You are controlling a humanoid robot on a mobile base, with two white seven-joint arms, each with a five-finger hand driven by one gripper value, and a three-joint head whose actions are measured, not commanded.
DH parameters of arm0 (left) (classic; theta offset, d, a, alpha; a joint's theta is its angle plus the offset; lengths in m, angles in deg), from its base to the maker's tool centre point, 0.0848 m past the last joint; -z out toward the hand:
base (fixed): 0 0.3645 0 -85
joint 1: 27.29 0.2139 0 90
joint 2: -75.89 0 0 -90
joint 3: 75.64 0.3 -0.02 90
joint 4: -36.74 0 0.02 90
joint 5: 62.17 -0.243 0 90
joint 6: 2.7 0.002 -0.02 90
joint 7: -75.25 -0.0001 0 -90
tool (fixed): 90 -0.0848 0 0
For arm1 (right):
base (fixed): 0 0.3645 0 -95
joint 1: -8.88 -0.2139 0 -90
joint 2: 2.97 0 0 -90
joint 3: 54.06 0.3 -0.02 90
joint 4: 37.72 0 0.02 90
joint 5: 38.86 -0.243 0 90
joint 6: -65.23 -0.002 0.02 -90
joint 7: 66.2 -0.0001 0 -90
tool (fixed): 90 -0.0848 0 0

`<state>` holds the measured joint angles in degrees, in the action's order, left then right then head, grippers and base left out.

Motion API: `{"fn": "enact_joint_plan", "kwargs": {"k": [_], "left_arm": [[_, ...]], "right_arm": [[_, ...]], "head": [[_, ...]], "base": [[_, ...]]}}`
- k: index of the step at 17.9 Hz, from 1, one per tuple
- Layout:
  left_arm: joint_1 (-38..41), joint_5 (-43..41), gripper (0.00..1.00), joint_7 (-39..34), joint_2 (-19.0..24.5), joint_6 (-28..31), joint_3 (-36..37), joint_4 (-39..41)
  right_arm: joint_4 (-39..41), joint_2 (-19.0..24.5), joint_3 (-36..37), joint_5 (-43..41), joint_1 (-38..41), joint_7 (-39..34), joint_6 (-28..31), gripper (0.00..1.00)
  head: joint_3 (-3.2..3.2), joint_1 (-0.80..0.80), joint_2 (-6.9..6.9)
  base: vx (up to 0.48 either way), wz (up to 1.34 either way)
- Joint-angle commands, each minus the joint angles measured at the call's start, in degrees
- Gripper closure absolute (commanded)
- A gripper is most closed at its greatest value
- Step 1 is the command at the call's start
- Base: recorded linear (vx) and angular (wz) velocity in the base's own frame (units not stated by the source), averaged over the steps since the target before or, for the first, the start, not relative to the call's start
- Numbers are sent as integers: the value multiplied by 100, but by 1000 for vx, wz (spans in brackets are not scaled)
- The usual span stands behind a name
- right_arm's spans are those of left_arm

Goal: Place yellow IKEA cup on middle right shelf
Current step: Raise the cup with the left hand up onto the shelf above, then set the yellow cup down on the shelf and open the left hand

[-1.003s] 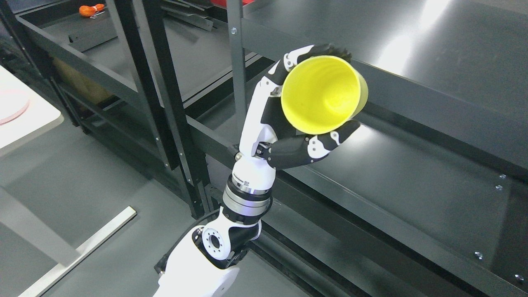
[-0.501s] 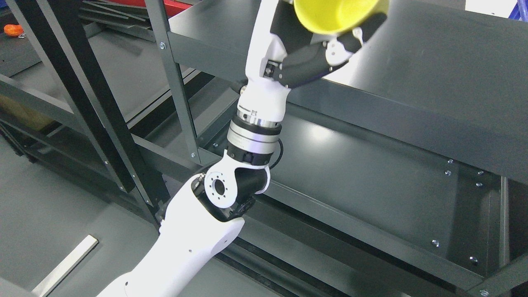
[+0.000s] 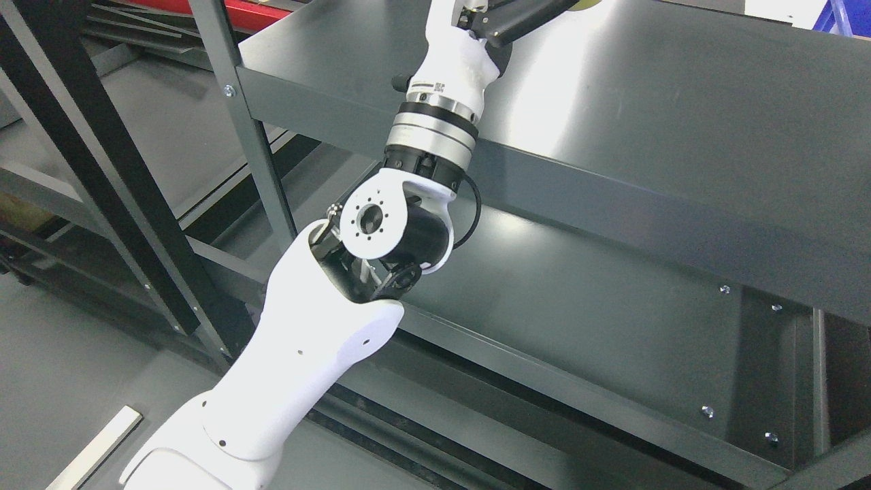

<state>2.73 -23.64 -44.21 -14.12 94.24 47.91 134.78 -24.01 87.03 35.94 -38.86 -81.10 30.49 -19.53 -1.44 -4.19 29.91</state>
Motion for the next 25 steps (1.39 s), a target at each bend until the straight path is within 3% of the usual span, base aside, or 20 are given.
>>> {"fn": "enact_joint_plan", "kwargs": {"k": [1,4,11,13,17,21,25], "left_arm": [[-645,1339,100,-236,100,247,72,-451],[-926,2051,100,-411,100,255,264,-680],[-927,2158,93,-1018,100,896,670,-848],[-901,2106,84,-1036,100,1011,670,-822],[-883,2027,48,-1027,100,1389,766,-672],[-866,1939,26,-1010,100,1389,775,-567],[-848,1632,18,-1001,100,1389,767,-566]], "right_arm": [[0,-100,-97,-141,78,-1,12,1],[0,-100,-97,-141,78,-1,12,1],[0,-100,-97,-141,78,-1,12,1],[0,-100,-97,-141,78,-1,12,1],[0,-100,-97,-141,78,-1,12,1],[0,-100,-97,-141,78,-1,12,0],[0,-100,-97,-141,78,-1,12,1]], "head": [[0,0,0],[0,0,0],[0,0,0],[0,0,-1],[0,0,-1],[0,0,-1],[0,0,-1]], "base": [[59,-127],[65,-94],[47,-76],[36,-46],[14,-3],[0,0],[0,0]]}}
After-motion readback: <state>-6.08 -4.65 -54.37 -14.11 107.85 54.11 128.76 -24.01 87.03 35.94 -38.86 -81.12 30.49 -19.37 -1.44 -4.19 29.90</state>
